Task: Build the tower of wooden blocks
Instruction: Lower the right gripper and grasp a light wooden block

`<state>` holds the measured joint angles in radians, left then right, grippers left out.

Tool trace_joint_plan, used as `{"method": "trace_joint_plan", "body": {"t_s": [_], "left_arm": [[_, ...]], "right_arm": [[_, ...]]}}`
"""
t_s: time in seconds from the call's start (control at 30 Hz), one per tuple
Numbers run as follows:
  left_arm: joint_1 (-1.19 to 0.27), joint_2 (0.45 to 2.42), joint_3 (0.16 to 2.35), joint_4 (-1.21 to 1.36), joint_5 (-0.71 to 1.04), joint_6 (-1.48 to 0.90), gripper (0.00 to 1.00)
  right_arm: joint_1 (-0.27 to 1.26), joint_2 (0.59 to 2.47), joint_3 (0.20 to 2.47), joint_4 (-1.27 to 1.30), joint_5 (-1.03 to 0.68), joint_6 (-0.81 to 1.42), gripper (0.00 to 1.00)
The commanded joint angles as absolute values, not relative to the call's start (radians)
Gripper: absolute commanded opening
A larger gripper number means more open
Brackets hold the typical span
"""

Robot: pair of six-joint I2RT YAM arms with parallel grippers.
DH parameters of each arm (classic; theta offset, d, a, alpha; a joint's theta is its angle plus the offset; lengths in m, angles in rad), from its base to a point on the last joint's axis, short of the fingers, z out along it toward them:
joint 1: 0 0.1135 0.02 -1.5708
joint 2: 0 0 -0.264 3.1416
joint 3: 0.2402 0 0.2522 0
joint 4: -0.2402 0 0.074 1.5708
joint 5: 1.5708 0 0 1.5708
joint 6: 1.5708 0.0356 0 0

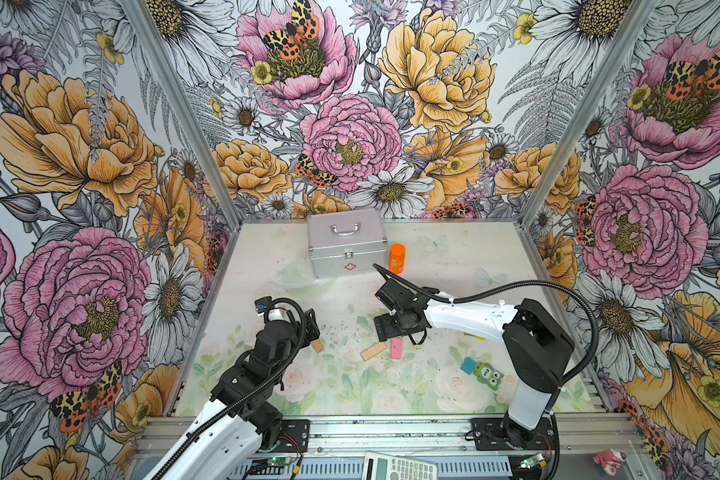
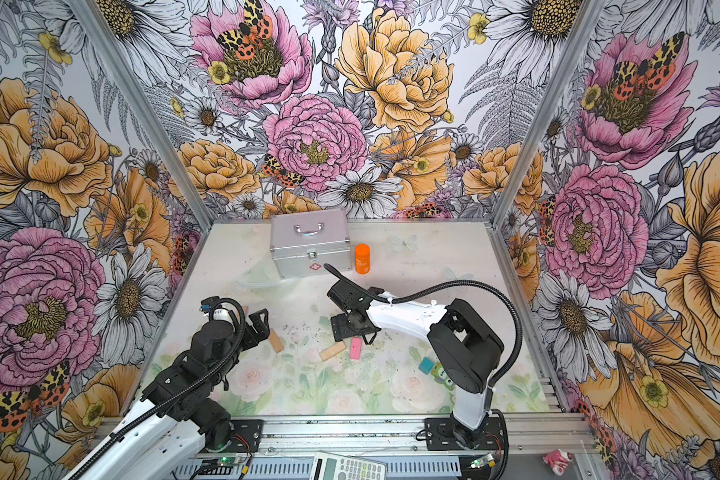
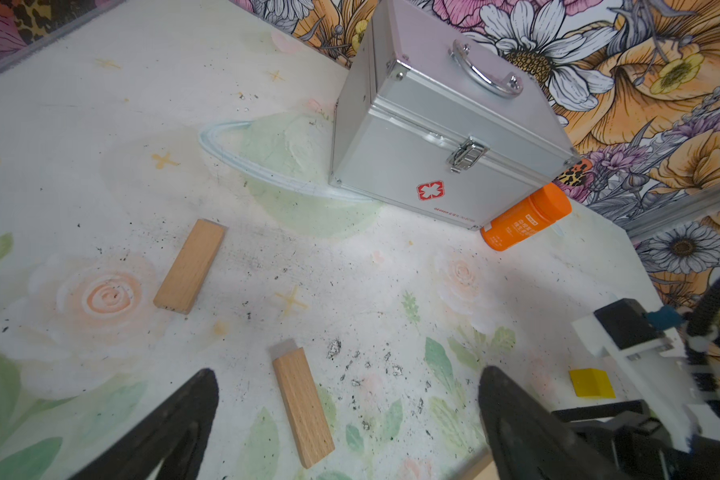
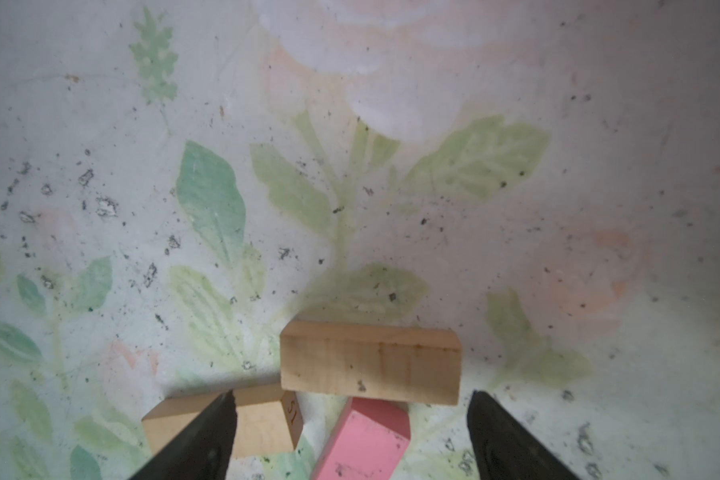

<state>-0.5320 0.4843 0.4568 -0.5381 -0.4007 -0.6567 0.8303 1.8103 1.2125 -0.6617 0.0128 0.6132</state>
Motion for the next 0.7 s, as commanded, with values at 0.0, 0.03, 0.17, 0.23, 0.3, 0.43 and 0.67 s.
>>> {"method": "trace_joint_plan", "body": {"t_s": [0.0, 0.03, 0.17, 0.23, 0.3, 0.43, 0.67], "left_arm": [[-0.510, 0.470, 0.449, -0.537, -0.343, -0.665, 0.99], [-0.506, 0.472, 0.451, -0.537, -0.339, -0.663, 0.99], [-0.503, 0.492, 0.455, -0.537, -0.336, -0.658, 0.99], [-0.503, 0.498, 0.455, -0.535, -0.336, -0.657, 0.99], [-0.500, 0.500, 0.457, -0.536, -0.338, -0.654, 0.99], [-0.494, 0.500, 0.463, -0.535, -0.337, -0.646, 0.99], [-0.491, 0.499, 0.471, -0.535, -0.331, -0.641, 0.99]], "right_arm": [[0.831, 1.842, 1.248, -0.647, 0.014, 0.617, 0.89], [0.831, 1.852, 1.252, -0.647, 0.015, 0.620, 0.89], [0.831, 1.872, 1.255, -0.647, 0.037, 0.631, 0.90], [0.828, 1.879, 1.255, -0.647, 0.040, 0.635, 0.91], [0.828, 1.889, 1.257, -0.647, 0.038, 0.639, 0.91], [0.827, 1.902, 1.261, -0.652, 0.053, 0.656, 0.91], [0.826, 1.892, 1.261, -0.665, 0.070, 0.652, 0.91]]}}
